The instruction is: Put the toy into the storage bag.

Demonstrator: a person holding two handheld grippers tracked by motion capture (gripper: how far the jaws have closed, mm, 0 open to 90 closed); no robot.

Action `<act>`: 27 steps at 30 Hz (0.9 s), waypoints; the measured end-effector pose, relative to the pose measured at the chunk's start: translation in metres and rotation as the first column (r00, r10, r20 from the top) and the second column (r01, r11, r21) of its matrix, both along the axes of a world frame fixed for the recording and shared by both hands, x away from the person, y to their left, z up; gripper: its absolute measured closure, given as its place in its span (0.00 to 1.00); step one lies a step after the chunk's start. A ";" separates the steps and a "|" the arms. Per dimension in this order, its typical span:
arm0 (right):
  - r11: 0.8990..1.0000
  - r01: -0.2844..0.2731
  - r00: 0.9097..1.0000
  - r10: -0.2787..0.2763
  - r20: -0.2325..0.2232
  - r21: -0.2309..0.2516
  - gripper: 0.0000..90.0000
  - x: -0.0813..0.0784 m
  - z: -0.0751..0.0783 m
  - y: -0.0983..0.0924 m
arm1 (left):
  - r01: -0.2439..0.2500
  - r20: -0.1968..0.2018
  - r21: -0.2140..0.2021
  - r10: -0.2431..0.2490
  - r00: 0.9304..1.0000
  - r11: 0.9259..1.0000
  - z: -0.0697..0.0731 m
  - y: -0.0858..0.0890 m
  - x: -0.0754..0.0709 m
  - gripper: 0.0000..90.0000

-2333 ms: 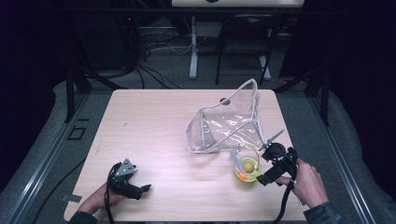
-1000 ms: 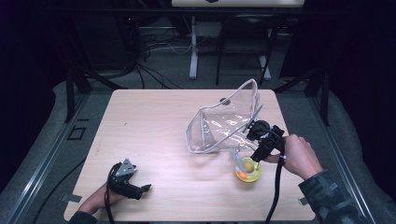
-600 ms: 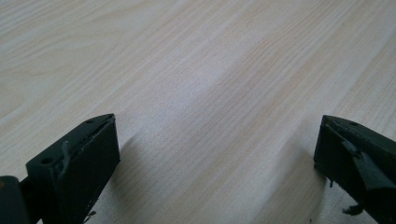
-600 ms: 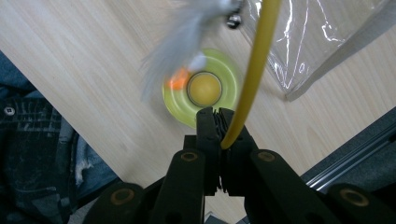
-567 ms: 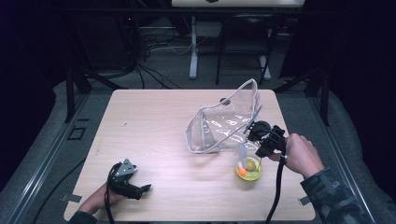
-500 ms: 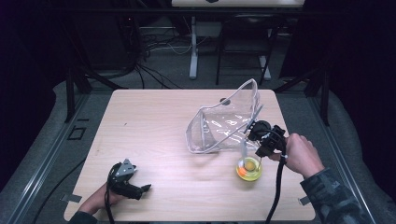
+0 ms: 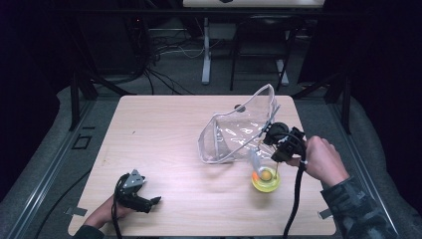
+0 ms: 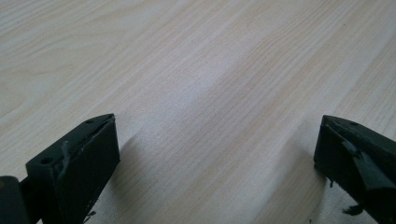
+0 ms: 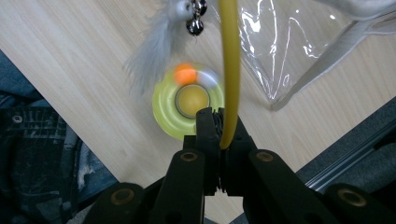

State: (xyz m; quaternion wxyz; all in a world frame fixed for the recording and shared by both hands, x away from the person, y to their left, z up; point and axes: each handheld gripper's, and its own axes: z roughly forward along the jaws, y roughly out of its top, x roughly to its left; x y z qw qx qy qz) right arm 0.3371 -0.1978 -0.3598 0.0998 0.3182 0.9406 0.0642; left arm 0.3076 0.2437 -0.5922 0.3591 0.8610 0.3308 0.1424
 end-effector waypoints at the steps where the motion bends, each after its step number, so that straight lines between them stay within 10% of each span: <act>1: 1.000 0.003 1.000 -0.003 0.002 -0.003 0.98 0.000 0.003 0.000 | 0.000 0.000 0.000 0.000 1.000 1.000 0.000 0.000 0.000 0.00; 27: 0.999 0.001 1.000 0.000 0.011 -0.041 0.98 0.003 0.045 -0.004 | 0.006 -0.009 0.000 -0.006 1.000 1.000 0.001 0.000 0.000 0.00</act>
